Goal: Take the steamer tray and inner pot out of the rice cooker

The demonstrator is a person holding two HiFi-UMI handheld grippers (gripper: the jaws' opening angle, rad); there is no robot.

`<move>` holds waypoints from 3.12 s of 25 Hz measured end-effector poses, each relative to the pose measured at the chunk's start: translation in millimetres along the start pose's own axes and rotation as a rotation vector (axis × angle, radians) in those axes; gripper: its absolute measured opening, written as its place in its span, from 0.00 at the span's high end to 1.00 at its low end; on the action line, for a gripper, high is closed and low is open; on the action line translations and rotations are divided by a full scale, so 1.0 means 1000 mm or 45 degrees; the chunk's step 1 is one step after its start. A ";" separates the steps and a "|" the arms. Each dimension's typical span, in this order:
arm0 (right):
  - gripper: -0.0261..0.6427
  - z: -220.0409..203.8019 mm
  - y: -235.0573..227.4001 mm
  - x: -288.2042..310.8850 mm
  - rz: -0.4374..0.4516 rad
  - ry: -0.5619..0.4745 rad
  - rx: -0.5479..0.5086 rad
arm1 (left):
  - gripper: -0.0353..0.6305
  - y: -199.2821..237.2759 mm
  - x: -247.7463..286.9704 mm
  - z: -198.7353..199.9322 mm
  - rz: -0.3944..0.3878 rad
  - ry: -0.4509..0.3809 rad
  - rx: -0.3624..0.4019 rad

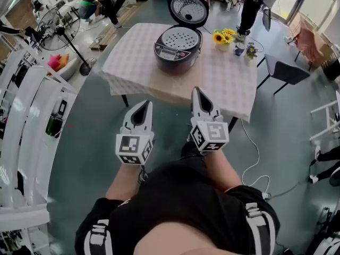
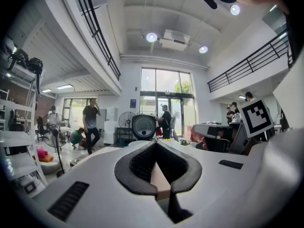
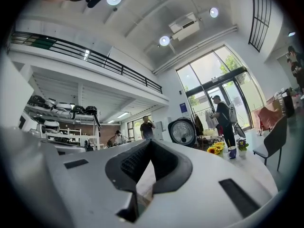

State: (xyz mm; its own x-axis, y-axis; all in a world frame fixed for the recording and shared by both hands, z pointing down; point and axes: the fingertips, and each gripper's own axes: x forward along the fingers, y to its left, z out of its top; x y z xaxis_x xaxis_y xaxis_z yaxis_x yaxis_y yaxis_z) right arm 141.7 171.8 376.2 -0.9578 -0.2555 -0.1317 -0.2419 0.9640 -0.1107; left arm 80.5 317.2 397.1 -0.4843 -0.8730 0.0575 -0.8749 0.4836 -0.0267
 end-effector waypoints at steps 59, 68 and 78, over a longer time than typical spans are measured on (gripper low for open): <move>0.97 0.016 -0.239 0.361 -0.362 0.006 -0.117 | 0.94 0.137 0.478 0.070 -0.315 -0.018 -0.031; 0.51 0.017 -0.234 0.386 -0.428 -0.068 -0.138 | 0.57 0.173 0.504 0.062 -0.351 0.013 -0.063; 0.39 -0.013 -0.224 0.412 -0.413 0.117 -0.143 | 0.32 0.208 0.523 0.029 -0.362 0.189 -0.060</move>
State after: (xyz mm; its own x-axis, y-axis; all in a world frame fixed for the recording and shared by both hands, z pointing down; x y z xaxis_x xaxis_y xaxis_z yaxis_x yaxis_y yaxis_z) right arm -201.1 -148.1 359.9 -0.8371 -0.5467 -0.0177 -0.5463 0.8373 -0.0224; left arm -355.0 -40.9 392.6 -0.2117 -0.9564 0.2012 -0.9721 0.2273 0.0573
